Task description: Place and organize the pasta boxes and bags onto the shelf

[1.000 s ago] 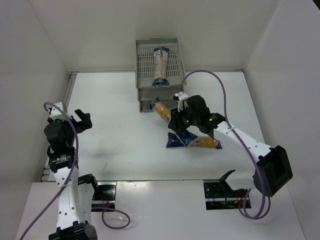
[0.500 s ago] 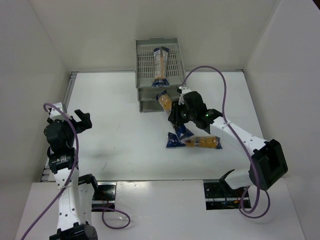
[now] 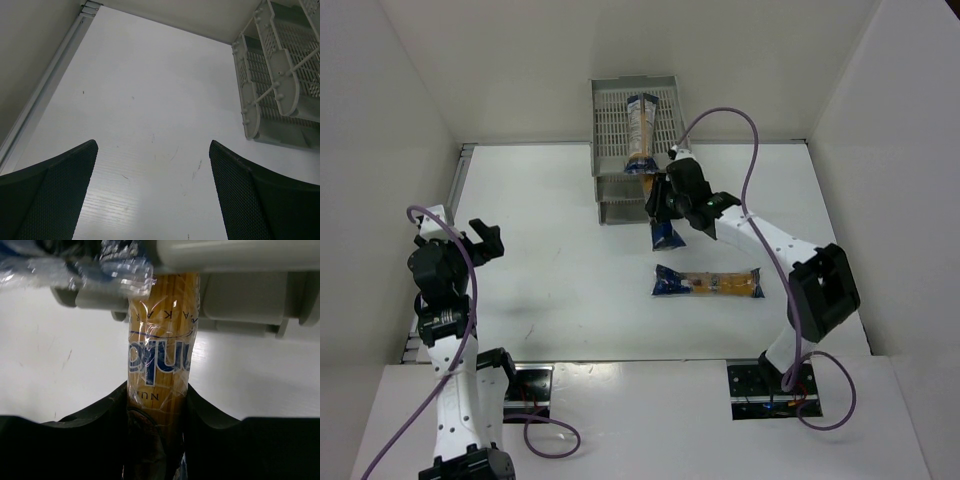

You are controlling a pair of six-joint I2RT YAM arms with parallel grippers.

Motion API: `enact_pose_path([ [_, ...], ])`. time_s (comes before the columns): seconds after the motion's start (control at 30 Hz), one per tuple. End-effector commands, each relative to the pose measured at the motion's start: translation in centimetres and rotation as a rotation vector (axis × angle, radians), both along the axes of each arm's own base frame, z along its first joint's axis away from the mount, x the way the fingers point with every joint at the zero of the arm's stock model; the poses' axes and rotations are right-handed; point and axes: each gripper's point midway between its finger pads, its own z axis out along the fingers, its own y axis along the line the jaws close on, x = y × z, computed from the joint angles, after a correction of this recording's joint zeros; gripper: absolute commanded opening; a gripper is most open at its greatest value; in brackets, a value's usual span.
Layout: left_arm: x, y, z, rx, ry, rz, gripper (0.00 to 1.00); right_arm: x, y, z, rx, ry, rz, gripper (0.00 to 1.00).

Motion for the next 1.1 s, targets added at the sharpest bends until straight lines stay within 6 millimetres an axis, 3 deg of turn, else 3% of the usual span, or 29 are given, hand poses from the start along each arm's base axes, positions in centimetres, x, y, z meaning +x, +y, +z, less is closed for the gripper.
enact_pose_path([
  [0.0, 0.5, 0.0, 1.1, -0.004, -0.048, -0.009, 0.99, 4.1, 2.0, 6.9, 0.137, -0.178, -0.091, 0.00],
  [0.2, 0.7, -0.1, 0.2, -0.015, -0.023, -0.018, 0.99, 6.1, 3.7, 7.0, 0.123, -0.187, -0.107, 0.00],
  [0.23, 0.7, -0.1, 0.2, -0.015, -0.023, -0.018, 0.99, 6.2, 4.2, 6.0, 0.099, -0.175, -0.101, 0.00],
  [0.33, 0.8, -0.1, 0.4, -0.012, -0.032, -0.018, 0.99, 7.4, 4.8, 5.9, 0.079, -0.193, -0.119, 0.00],
  [0.43, 0.8, -0.1, 0.4, -0.012, -0.032, -0.018, 0.99, 8.3, 4.3, 6.6, 0.059, -0.209, -0.166, 0.01],
  [0.47, 0.8, -0.1, 0.4, -0.012, -0.032, -0.018, 0.99, 8.4, 4.1, 5.7, 0.045, -0.190, -0.180, 0.03],
  [0.7, 0.6, 0.0, 0.7, -0.007, -0.041, -0.009, 0.99, 9.6, 4.2, 4.4, 0.012, -0.194, -0.206, 0.12],
  [0.77, 0.6, 0.0, 0.7, -0.007, -0.041, -0.009, 0.99, 9.9, 4.1, 5.0, 0.009, -0.215, -0.212, 0.20],
  [0.8, 0.6, 0.0, 0.7, -0.007, -0.041, -0.009, 0.99, 9.9, 4.1, 5.0, 0.009, -0.215, -0.212, 0.33],
  [0.9, 0.5, 0.0, 0.9, -0.003, -0.050, -0.009, 0.99, 9.7, 3.9, 4.0, -0.005, -0.200, -0.211, 0.45],
  [0.93, 0.5, 0.0, 0.9, -0.003, -0.050, -0.009, 0.99, 9.6, 3.8, 4.5, -0.007, -0.209, -0.207, 0.54],
  [1.07, 0.5, 0.0, 0.9, -0.003, -0.050, -0.009, 0.99, 8.7, 4.2, 4.9, -0.002, -0.210, -0.176, 0.67],
])
